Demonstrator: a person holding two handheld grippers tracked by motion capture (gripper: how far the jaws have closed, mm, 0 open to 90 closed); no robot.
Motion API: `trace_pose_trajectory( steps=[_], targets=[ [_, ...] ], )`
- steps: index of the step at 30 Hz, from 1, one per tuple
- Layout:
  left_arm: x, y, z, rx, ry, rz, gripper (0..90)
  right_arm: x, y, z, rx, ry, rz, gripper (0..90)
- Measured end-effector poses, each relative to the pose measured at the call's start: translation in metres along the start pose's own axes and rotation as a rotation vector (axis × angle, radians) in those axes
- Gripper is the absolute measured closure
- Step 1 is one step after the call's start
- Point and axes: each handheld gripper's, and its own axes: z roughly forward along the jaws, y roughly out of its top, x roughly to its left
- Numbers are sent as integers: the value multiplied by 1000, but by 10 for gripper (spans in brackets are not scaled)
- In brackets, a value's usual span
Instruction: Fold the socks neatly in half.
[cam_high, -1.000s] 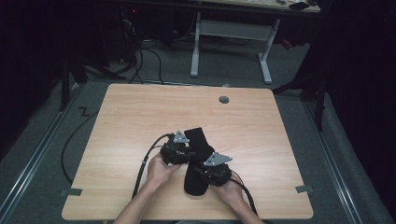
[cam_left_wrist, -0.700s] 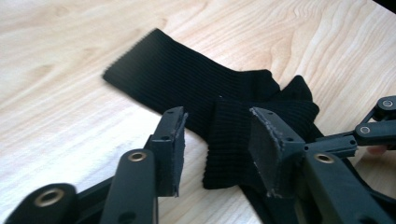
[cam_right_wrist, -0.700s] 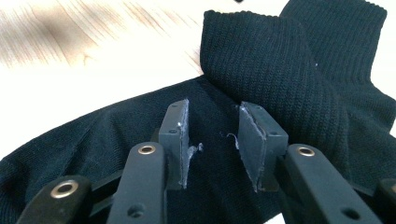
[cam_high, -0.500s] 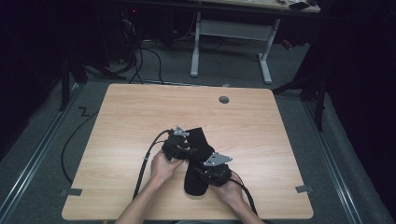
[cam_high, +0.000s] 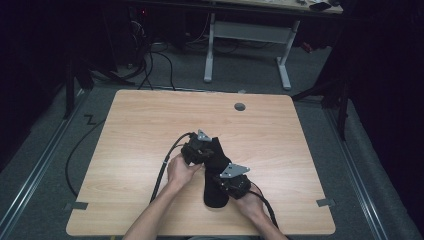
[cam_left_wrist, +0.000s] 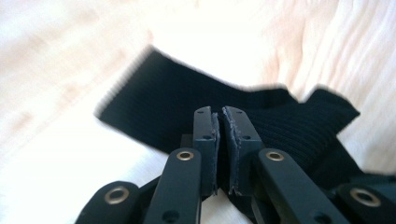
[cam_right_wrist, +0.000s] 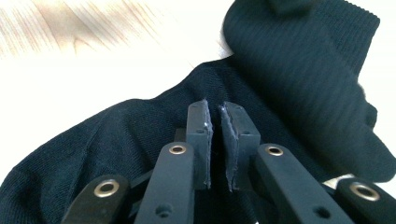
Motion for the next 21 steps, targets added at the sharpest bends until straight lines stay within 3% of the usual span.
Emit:
trace_pose_trajectory(
  steps=[7, 11, 13, 14, 16, 18, 21],
  targets=[
    [6, 17, -11, -92, 65, 38, 832, -1, -1, -6, -24, -15, -11, 830],
    [10, 21, -2, -86, 101, 65, 829, -4, 0, -9, -35, -23, 4, 830],
    [15, 18, 7, -44, 104, 58, 823, -5, -1, -7, -22, -19, 8, 821],
    [19, 14, 15, 6, 114, 54, 817, -6, -2, -5, -14, -14, 14, 805],
    [25, 7, 27, 66, 122, 26, 749, -9, -4, -3, -4, -1, 28, 774],
    [28, 3, 31, 81, 124, -6, 625, -9, -4, -5, -7, 7, 29, 743],
    [27, 3, 27, 65, 112, -19, 551, -9, -4, -11, -15, 23, 32, 734]
  ],
)
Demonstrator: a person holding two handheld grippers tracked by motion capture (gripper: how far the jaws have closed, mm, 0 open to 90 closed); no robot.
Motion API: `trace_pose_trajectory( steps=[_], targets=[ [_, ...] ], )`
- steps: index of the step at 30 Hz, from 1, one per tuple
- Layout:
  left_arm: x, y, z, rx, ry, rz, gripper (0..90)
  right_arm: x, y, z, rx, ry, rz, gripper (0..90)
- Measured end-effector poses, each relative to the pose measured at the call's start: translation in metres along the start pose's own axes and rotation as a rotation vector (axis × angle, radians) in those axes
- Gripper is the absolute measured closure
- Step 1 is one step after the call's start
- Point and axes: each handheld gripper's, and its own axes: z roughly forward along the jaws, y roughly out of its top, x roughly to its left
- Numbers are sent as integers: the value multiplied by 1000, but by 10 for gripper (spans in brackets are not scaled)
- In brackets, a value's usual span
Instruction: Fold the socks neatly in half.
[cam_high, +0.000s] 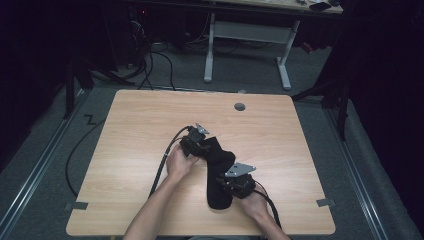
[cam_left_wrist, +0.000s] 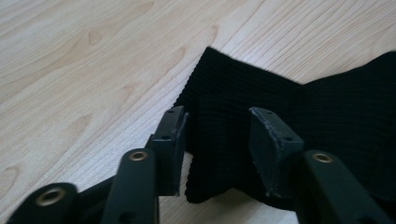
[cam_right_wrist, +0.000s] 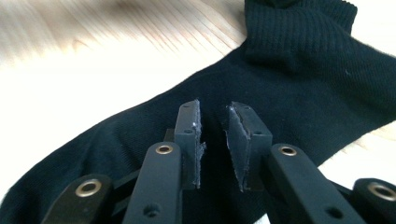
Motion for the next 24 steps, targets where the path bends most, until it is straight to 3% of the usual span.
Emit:
trace_pose_trajectory(
  steps=[2, 7, 11, 13, 14, 17, 18, 19, 21, 24],
  targets=[
    [-1, 2, -5, -14, -11, -3, 538, 0, 0, -3, -1, 8, 2, 735],
    [4, 6, -7, -55, -39, -61, 541, -1, 0, -1, -2, 12, 11, 753],
    [4, 10, 2, -14, -41, -72, 552, 0, -2, 3, 22, 3, -13, 771],
    [3, 13, 10, 19, -49, -66, 601, 2, -2, 4, 20, -1, -23, 777],
    [2, 14, 12, 33, -61, -59, 677, 3, -2, 4, 20, -4, -24, 778],
    [-3, 18, 14, 51, -61, -20, 837, 2, -3, 4, 18, -3, -25, 779],
    [-4, 20, 13, 50, -61, -11, 845, 2, -3, 4, 20, -3, -26, 779],
    [-4, 22, 11, 39, -56, -7, 853, 2, -3, 4, 17, -2, -27, 780],
    [-5, 28, 0, -28, -54, 6, 857, 3, -3, 4, 18, -5, -26, 780],
    [-10, 35, -14, -122, -36, 56, 854, 3, -3, 4, 16, -7, -32, 780]
  ],
)
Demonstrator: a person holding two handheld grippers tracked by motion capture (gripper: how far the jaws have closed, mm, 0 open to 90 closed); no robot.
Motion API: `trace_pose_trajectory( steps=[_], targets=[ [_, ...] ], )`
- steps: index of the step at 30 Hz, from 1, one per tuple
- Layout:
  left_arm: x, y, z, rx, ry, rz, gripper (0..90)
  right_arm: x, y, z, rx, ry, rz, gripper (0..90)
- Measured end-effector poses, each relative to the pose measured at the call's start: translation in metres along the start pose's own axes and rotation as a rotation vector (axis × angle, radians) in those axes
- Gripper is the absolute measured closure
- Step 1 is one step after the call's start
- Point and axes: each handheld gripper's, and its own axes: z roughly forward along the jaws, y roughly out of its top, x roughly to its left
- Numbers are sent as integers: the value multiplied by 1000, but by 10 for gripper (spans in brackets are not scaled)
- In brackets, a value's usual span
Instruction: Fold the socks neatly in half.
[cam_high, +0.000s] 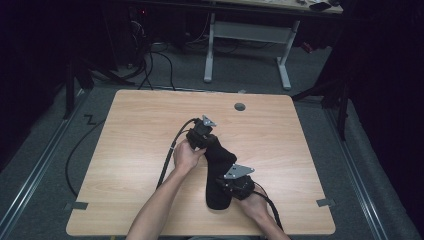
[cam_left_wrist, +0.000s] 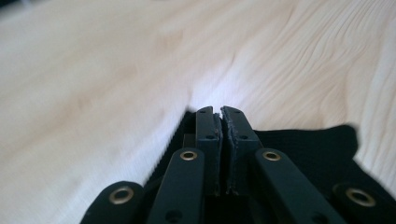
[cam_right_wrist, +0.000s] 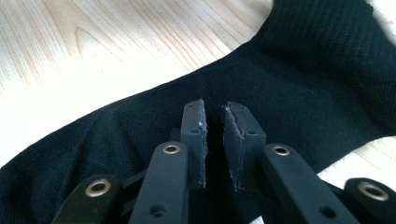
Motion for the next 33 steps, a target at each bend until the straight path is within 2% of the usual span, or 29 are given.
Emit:
trace_pose_trajectory(
  steps=[2, 3, 4, 6, 8, 10, 13, 17, 18, 22, 24, 25, 30, 33],
  targets=[
    [-3, 0, -2, -28, 9, 22, 847, 0, 0, 0, -1, -4, -1, 780],
    [-3, -3, 2, -12, 18, 40, 833, 1, 0, 0, -4, -5, -3, 779],
    [-1, -7, 9, 28, 17, 39, 802, 0, 0, 0, -2, -3, -1, 779],
    [4, -17, 21, 101, 33, 9, 696, 0, 0, 0, -2, -2, 1, 779],
    [8, -26, 26, 120, 35, -47, 621, 0, 0, 0, -2, -2, 0, 779],
    [9, -30, 24, 115, 45, -58, 571, 0, 0, 0, -2, -1, 3, 779],
    [8, -29, 17, 122, 57, -51, 565, -1, 1, 0, 0, 5, 3, 795],
    [10, -29, 15, 141, 50, -81, 595, -2, 1, 0, 1, 8, 9, 840],
    [11, -30, 16, 161, 41, -90, 605, -3, 1, 0, 1, 9, 6, 845],
    [12, -34, 22, 191, 9, -101, 750, -4, 1, -1, 7, 11, 11, 850],
    [9, -31, 21, 191, 19, -83, 833, -4, 0, -1, 5, 12, 13, 849],
    [9, -29, 20, 181, 23, -65, 874, -4, 0, -1, 5, 12, 13, 849],
    [5, -14, 7, 83, 32, -21, 891, -4, 0, -1, 4, 12, 13, 847],
    [3, -8, 8, 68, 51, 10, 892, -4, 0, -1, 2, 13, 15, 846]
  ],
)
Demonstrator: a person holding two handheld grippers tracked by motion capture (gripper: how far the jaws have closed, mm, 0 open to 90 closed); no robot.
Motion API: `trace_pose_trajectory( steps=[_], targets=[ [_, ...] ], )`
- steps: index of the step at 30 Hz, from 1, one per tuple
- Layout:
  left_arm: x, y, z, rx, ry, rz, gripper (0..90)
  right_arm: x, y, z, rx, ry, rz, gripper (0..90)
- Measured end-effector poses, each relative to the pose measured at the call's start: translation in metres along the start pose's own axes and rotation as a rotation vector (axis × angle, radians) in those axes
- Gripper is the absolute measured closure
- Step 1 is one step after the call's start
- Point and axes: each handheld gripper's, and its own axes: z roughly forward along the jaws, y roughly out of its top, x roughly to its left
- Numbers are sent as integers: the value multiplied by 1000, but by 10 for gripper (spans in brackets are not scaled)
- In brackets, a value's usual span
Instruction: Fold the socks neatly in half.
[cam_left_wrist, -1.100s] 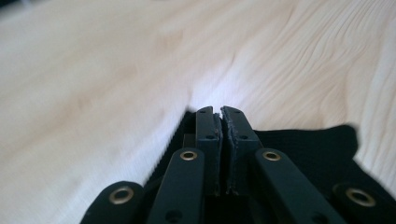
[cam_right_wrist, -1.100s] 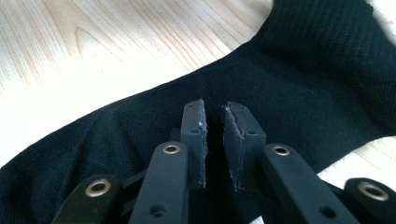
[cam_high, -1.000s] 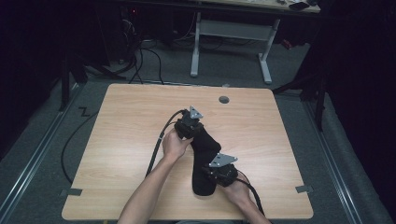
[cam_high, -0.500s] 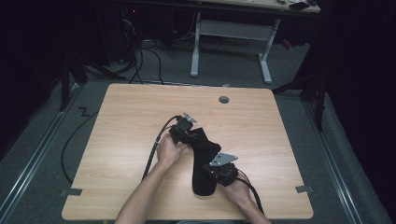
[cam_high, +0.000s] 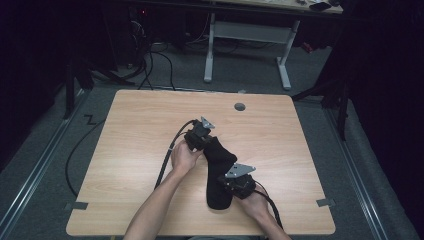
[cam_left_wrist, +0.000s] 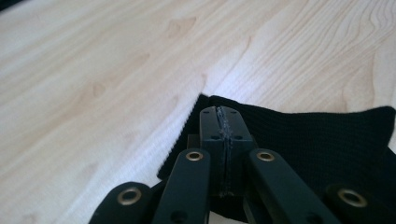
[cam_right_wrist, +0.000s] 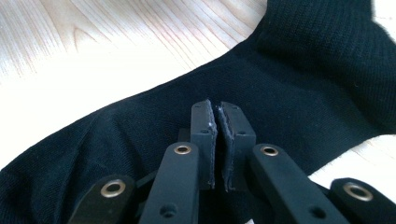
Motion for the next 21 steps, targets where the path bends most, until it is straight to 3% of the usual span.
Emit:
trace_pose_trajectory(
  steps=[2, 6, 8, 11, 14, 21],
  targets=[
    [1, 1, 6, -3, 6, -3, 892, 0, 0, 0, -1, 1, 0, 845],
    [5, -5, 26, 50, 26, -10, 882, -1, 0, 0, 2, -1, 9, 814],
    [4, -8, 32, 59, 42, -9, 834, -1, 0, 0, -1, 2, 13, 788],
    [2, -10, 23, 18, 54, -34, 700, -3, 0, -2, -11, 7, 26, 734],
    [0, -14, 12, 0, 39, -41, 629, -4, 2, -8, -48, 6, 42, 734],
    [-10, -31, -2, -6, 9, -31, 583, -6, 7, -4, -43, 14, 68, 750]
  ],
)
